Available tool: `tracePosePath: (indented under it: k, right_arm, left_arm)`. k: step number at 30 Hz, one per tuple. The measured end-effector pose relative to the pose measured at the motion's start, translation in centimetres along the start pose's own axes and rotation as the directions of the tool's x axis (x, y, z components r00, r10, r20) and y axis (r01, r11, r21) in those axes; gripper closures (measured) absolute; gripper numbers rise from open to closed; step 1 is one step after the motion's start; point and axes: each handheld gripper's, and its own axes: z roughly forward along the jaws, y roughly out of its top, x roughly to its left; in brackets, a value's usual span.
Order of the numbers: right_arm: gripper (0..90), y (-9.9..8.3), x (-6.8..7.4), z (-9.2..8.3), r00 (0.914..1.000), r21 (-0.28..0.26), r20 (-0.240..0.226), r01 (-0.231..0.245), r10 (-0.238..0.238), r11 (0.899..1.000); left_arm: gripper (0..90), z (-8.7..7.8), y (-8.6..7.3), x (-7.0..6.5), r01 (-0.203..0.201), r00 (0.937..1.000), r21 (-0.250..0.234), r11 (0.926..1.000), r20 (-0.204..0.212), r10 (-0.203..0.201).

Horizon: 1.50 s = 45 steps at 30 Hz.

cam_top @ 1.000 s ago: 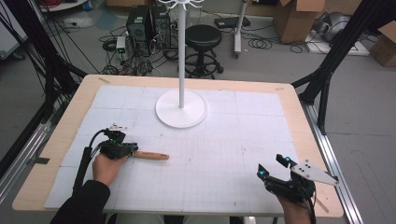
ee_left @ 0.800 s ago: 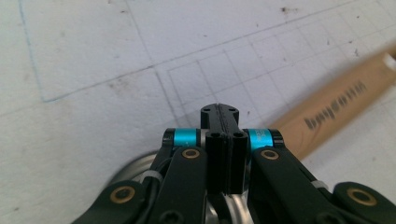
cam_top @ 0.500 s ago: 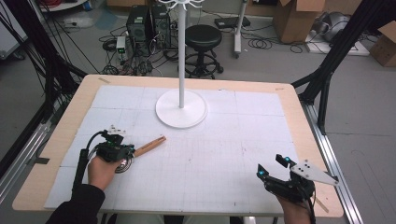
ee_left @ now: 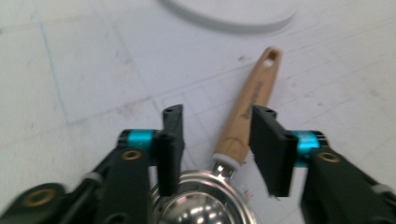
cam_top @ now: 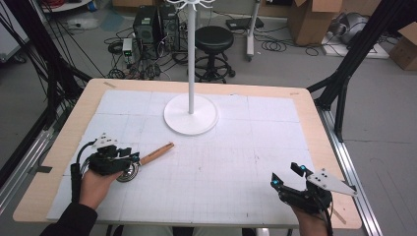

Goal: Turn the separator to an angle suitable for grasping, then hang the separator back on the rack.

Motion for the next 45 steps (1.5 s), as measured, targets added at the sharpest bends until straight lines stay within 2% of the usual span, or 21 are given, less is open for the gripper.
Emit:
tracePosePath:
  k: [1, 2, 4, 5, 6, 7, 8, 9, 10, 17, 24, 27, 33, 37, 39, 43, 44, 45]
  right_arm:
    - [22.4, 0.0, 0.0, 0.0, 1.0, 0.0, 0.0, 0.0, 0.0, 1.0]
    - [22.4, 0.0, 0.0, 0.0, 1.0, -0.001, -0.001, 0.002, -0.002, 1.0]
    - [22.2, 0.0, 0.0, 0.0, 1.0, -0.001, -0.004, 0.0, 0.0, 1.0]
    - [22.0, 0.0, 0.0, 0.0, 1.0, -0.005, -0.005, 0.003, -0.003, 1.0]
    - [21.4, 0.1, 0.0, -0.1, 1.0, -0.006, -0.005, -0.001, 0.001, 1.0]
    - [21.4, 0.1, 0.0, -0.1, 1.0, -0.006, -0.005, -0.001, 0.001, 1.0]
    - [20.9, 0.1, -0.1, -0.1, 0.9999, -0.01, -0.007, -0.008, 0.008, 1.0]
    - [20.9, 0.1, -0.1, -0.1, 0.9999, -0.01, -0.007, -0.008, 0.008, 1.0]
    - [20.9, 0.1, -0.2, -0.1, 1.0, -0.013, -0.007, -0.004, 0.004, 1.0]
    - [20.8, 0.1, -0.2, 0.1, 0.9999, -0.01, -0.009, -0.012, 0.012, 1.0]
    - [20.7, 0.1, -0.2, 0.1, 0.9999, -0.011, -0.012, -0.006, 0.006, 1.0]
    - [20.7, 0.0, -0.2, 0.0, 0.9998, -0.011, -0.017, -0.004, 0.004, 1.0]
    - [20.7, 0.0, -0.3, 0.1, 0.9998, -0.008, -0.017, -0.009, 0.009, 1.0]
    - [20.8, 0.1, -0.2, 0.1, 0.9998, -0.006, -0.018, -0.005, 0.005, 1.0]
    - [20.7, 0.1, -0.2, 0.1, 0.9998, -0.005, -0.021, -0.006, 0.005, 1.0]
    - [20.8, 0.1, -0.2, 0.3, 0.9996, -0.004, -0.026, -0.004, 0.004, 1.0]
    - [20.7, 0.1, -0.2, 0.3, 0.9996, -0.002, -0.028, -0.004, 0.004, 1.0]
    - [20.7, 0.1, -0.2, 0.3, 0.9996, -0.002, -0.028, -0.004, 0.004, 1.0]
  left_arm:
    - [50.0, 0.0, 0.0, 0.0, 0.0, 1.0, 0.0, 1.0, 0.0, 0.0]
    - [50.0, -0.3, -0.2, 0.1, -0.018, 0.9995, -0.029, 0.9994, 0.025, 0.018]
    - [38.8, -0.8, -0.6, 0.2, -0.035, 0.9968, -0.097, 0.9946, 0.068, 0.042]
    - [32.2, -0.9, -0.6, 0.3, -0.035, 0.9965, -0.109, 0.9934, 0.071, 0.043]
    - [19.9, -1.4, -0.6, 0.5, -0.04, 0.9971, -0.156, 0.987, 0.058, 0.05]
    - [14.5, -1.4, -0.6, 0.5, -0.04, 0.9971, -0.156, 0.987, 0.058, 0.05]
    - [12.7, -2.0, -0.5, 0.7, -0.02, 0.9945, -0.215, 0.9764, 0.096, 0.041]
    - [12.8, -2.0, -0.5, 0.7, -0.02, 0.9945, -0.215, 0.9764, 0.096, 0.041]
    - [12.8, -2.3, -0.5, 0.8, -0.015, 0.9921, -0.232, 0.9726, 0.118, 0.043]
    - [16.1, -3.5, -0.7, 0.8, -0.021, 0.9878, -0.284, 0.9587, 0.142, 0.064]
    - [16.0, -3.4, -0.7, 0.5, -0.029, 0.9856, -0.279, 0.9599, 0.152, 0.074]
    - [16.1, -3.2, -0.7, 0.2, -0.044, 0.9845, -0.265, 0.9633, 0.152, 0.086]
    - [16.0, -3.1, -0.7, 0.2, -0.05, 0.9836, -0.276, 0.9599, 0.153, 0.095]
    - [16.0, -3.1, -0.7, 0.4, -0.066, 0.982, -0.269, 0.9609, 0.153, 0.11]
    - [16.1, -3.0, -0.8, 0.5, -0.078, 0.9832, -0.264, 0.9614, 0.139, 0.118]
    - [16.1, -2.7, -0.8, 0.6, -0.099, 0.981, -0.265, 0.959, 0.135, 0.139]
    - [16.1, -2.2, -0.7, 0.5, -0.083, 0.9825, -0.249, 0.965, 0.141, 0.121]
    - [16.1, -2.2, -0.7, 0.5, -0.083, 0.9825, -0.249, 0.965, 0.141, 0.121]
